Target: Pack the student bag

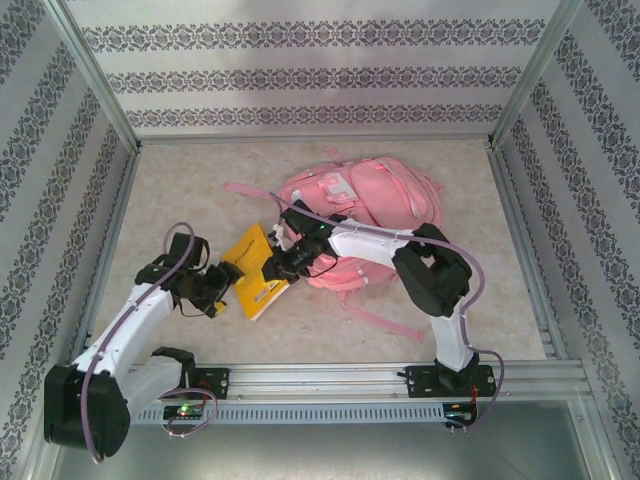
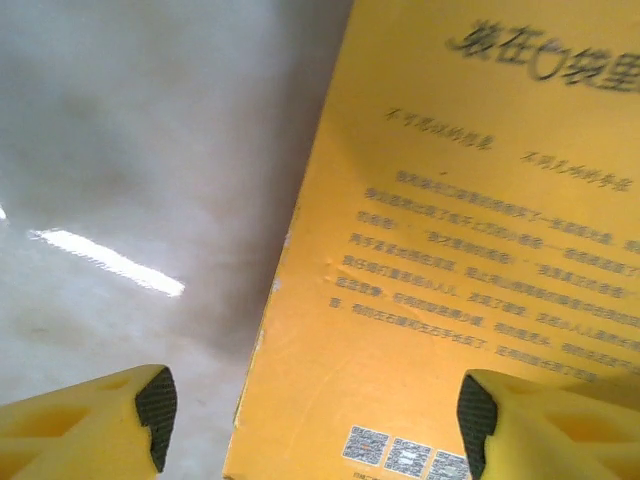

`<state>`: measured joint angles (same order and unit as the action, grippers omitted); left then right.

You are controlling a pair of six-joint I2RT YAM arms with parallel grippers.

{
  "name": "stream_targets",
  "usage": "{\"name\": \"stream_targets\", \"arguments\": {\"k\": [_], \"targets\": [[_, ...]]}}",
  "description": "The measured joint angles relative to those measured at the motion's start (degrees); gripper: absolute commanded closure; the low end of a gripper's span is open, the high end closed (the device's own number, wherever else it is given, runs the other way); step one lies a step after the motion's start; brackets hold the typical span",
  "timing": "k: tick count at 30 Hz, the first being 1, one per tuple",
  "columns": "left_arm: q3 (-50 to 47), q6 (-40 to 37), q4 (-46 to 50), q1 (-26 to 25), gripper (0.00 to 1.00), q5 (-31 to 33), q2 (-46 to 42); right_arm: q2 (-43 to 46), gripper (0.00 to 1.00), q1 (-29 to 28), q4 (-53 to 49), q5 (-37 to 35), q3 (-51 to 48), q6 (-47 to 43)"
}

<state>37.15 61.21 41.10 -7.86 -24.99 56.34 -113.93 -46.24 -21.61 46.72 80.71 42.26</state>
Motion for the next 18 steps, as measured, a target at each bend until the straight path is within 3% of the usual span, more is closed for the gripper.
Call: {"name": "stream_targets", "arguments": {"k": [8,14,18], "targets": [[11.87,-5.86,0.83,0.00,0.10,-3.98,-3.02,16.26,1.00,4.44,-2.86,-0.85,1.11,-1.53],[14.67,-4.74,-13.55,0.00,0.09,-14.45,-2.60,28.04,1.00,11.04,8.20,4.76,-3.69,6.38],[16.61,-1.88,-25.11,-0.04,0.10,-20.96,-0.61,31.52,1.00,12.11,12.26,7.80,-5.20,10.19]]}}
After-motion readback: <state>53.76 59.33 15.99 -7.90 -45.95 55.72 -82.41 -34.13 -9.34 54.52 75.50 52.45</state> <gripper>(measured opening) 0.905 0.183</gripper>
